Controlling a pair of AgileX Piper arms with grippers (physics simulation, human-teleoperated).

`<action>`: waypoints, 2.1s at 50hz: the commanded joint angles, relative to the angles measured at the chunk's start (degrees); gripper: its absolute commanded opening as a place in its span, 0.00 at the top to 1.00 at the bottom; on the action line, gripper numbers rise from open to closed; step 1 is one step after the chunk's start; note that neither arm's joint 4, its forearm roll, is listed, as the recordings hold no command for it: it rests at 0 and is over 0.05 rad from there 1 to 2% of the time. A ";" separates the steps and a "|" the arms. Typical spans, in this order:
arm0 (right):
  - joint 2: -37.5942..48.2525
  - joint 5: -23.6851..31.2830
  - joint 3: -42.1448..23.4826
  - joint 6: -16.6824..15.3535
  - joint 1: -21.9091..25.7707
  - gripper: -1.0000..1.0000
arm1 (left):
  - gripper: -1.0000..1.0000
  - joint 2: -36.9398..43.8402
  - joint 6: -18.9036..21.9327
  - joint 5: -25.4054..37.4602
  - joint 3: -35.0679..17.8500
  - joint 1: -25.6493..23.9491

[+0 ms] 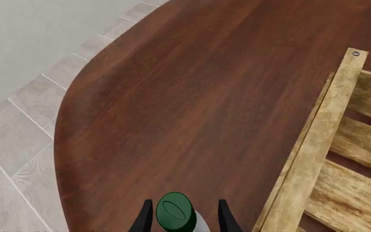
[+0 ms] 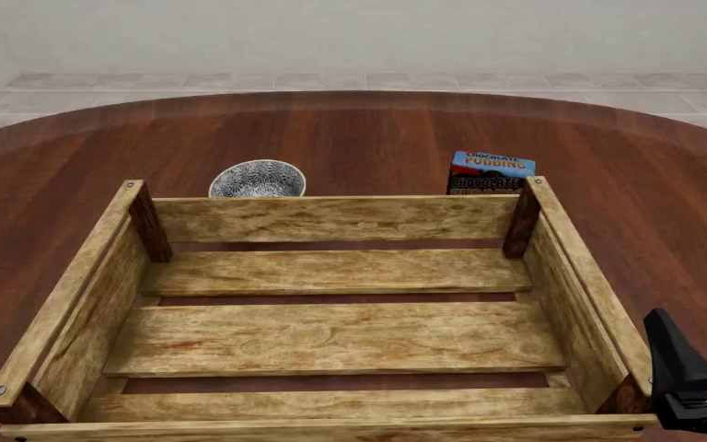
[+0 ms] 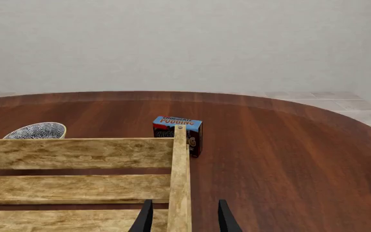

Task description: Pick up the salad dressing and put it in the tray.

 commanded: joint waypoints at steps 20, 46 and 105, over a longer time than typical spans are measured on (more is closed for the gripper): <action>-0.15 0.23 -0.02 0.17 -0.11 0.00 | 0.00 2.14 0.04 -2.84 2.17 1.01; 0.16 -0.07 0.02 0.17 -0.12 0.00 | 0.00 7.46 1.56 -9.11 5.32 3.03; -0.08 0.15 -0.03 0.73 -0.97 0.00 | 1.00 7.19 2.13 -8.67 2.65 2.04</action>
